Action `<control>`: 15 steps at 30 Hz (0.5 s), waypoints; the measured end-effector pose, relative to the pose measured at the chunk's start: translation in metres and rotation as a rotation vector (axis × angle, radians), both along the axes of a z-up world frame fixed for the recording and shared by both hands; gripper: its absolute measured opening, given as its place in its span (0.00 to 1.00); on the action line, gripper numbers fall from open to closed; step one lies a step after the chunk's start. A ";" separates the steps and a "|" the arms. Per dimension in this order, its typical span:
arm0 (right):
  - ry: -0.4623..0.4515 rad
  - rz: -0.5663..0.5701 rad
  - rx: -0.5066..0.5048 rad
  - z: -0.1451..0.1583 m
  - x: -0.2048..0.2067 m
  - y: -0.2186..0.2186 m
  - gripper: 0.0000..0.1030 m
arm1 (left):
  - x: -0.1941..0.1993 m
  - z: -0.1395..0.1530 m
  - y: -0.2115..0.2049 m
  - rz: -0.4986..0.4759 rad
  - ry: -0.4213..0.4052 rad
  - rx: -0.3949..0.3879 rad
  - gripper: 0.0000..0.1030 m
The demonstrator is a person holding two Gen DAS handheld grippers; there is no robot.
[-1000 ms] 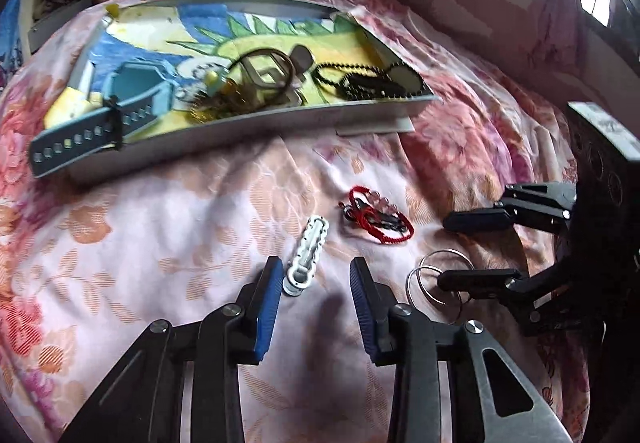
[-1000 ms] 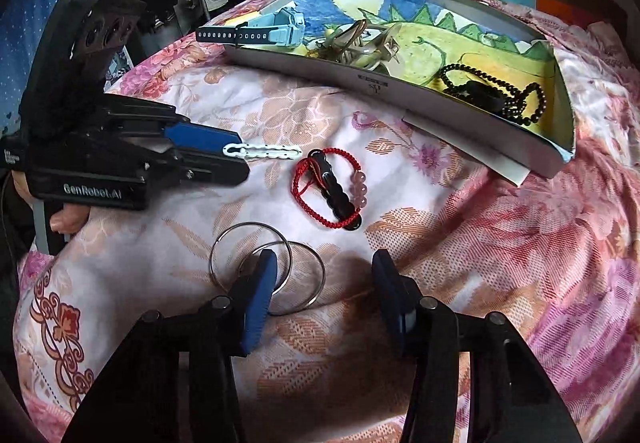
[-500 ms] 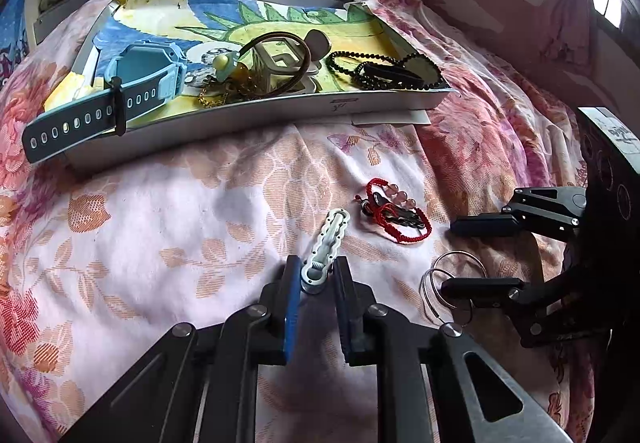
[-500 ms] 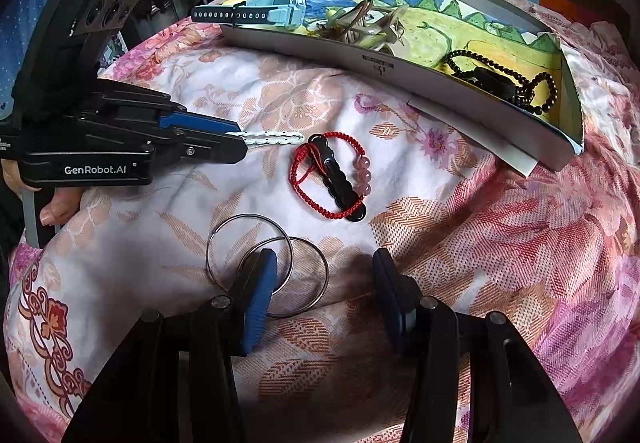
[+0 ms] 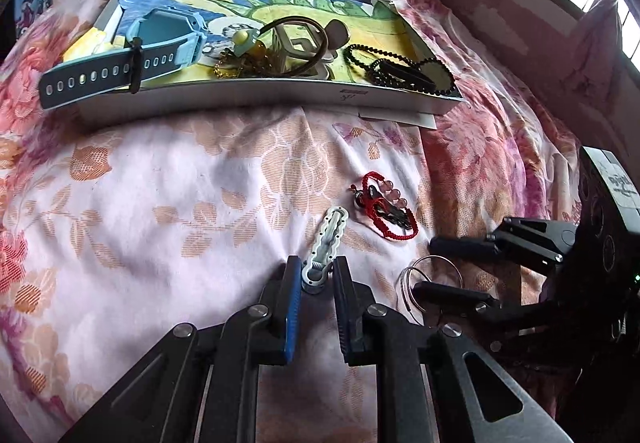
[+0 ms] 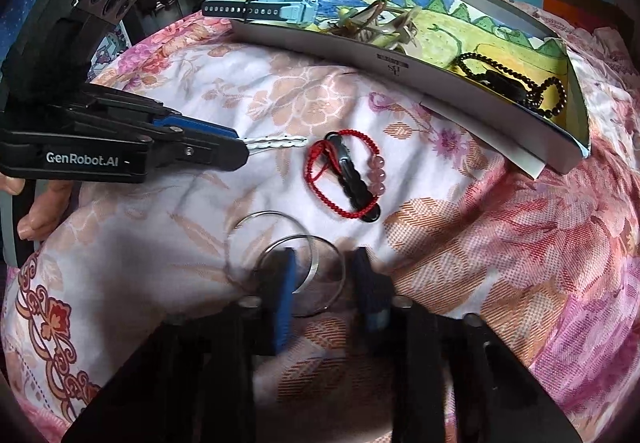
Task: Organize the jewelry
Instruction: 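Close the left tool on the white clip while the right tool grips the silver rings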
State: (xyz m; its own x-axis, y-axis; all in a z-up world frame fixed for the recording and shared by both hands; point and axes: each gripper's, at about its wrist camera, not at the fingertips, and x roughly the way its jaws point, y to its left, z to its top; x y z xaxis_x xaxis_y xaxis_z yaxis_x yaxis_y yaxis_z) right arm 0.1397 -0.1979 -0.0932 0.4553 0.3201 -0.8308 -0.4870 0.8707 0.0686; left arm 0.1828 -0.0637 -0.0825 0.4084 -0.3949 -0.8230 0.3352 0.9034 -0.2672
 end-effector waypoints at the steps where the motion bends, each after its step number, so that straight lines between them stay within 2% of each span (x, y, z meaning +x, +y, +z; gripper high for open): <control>1: 0.003 -0.002 0.004 0.000 0.000 0.000 0.14 | -0.001 0.001 0.000 0.005 -0.005 0.004 0.14; 5: -0.003 -0.019 0.018 0.001 -0.002 -0.002 0.06 | -0.005 0.005 -0.001 0.023 -0.038 0.030 0.14; 15: -0.061 -0.062 0.059 0.012 -0.005 -0.011 0.04 | -0.011 0.020 0.000 0.051 -0.120 0.047 0.14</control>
